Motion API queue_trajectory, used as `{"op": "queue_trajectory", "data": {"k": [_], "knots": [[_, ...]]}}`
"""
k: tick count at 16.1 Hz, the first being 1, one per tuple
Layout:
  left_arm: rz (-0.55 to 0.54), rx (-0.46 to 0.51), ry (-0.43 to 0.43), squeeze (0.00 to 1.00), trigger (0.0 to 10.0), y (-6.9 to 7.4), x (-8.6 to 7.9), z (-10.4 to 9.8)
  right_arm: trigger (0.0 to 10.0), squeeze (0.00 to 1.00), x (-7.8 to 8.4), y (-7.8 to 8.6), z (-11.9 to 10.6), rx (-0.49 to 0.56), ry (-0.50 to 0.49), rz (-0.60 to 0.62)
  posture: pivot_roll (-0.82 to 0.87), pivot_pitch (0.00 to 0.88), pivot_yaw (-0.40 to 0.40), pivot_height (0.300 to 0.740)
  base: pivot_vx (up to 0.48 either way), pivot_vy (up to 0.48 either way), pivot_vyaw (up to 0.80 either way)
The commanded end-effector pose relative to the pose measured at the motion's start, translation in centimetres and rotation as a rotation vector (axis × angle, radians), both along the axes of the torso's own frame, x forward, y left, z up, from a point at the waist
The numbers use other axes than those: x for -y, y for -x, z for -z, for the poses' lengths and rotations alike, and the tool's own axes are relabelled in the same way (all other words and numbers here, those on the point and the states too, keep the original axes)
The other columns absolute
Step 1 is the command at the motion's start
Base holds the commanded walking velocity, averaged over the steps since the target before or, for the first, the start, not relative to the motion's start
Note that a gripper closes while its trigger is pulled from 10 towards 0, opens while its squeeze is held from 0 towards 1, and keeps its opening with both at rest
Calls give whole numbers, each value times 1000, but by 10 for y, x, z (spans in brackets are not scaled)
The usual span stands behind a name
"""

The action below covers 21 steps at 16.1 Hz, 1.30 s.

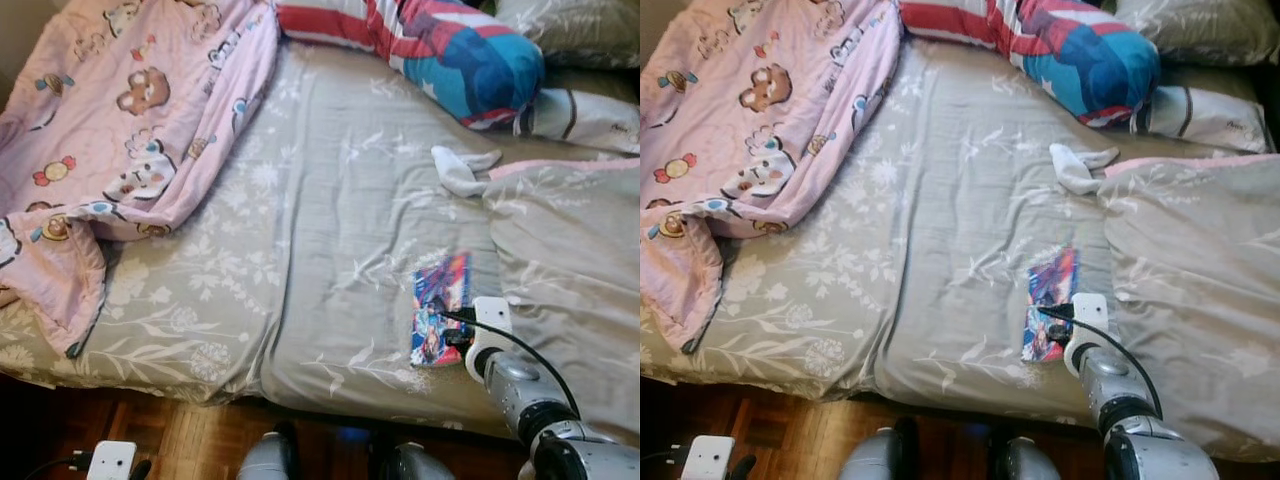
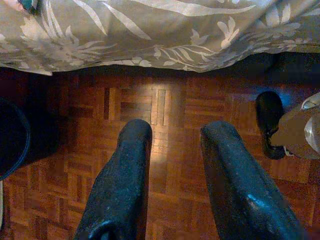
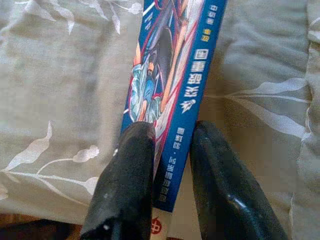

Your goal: Clean up the room

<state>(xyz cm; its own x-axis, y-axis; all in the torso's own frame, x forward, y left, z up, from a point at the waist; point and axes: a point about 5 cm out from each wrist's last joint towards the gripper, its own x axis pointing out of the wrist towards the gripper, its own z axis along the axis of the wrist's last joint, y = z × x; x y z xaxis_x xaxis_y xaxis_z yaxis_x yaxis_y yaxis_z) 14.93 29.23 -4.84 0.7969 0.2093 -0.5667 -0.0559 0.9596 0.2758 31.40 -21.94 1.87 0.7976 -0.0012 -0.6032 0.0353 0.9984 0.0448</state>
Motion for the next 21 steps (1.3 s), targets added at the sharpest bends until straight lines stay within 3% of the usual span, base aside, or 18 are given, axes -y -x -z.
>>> {"op": "queue_trajectory", "data": {"k": [1, 2, 3, 4, 11, 16, 18, 21], "knots": [[4, -62, -21, 0, 10000, 17, -7, 4, 10000, 1000, -2, 9, 11, -48, -2, -1, 322, 408, 92, 740, 0, 0, 0], [2, -61, -21, 0, 10000, 17, -7, 4, 10000, 1000, -1, 8, 10, -45, 3, 5, 322, 411, 93, 740, 0, 0, 0], [-1, -59, -20, 0, 10000, 15, -7, 4, 10000, 737, 1, 7, 8, -33, 17, 18, 323, 410, 91, 740, 0, 0, 0], [-6, -54, -18, 0, 10000, 14, -6, 4, 10000, 0, 4, 5, 5, -15, 31, 31, 322, 410, 90, 740, 0, 0, 0], [-34, -57, -2, 0, 10000, 5, -2, 6, 10000, 0, 19, -13, -23, 131, 151, 95, 299, 380, 71, 740, 0, 0, 0], [-68, -68, 23, 0, 10000, -10, 7, 8, 10000, 0, 17, -17, -30, 234, 145, 119, 242, 295, 33, 740, 0, 0, 0], [-117, -78, 65, 0, 10000, -21, 18, 11, 10000, 0, 4, -3, -12, 242, 95, 77, 206, 231, 6, 740, 0, 0, 0], [-147, -95, 104, 0, 10000, -31, 29, 13, 10000, 0, 7, 30, 22, 144, 45, 153, 161, 143, -11, 740, 0, 0, 0]]}}
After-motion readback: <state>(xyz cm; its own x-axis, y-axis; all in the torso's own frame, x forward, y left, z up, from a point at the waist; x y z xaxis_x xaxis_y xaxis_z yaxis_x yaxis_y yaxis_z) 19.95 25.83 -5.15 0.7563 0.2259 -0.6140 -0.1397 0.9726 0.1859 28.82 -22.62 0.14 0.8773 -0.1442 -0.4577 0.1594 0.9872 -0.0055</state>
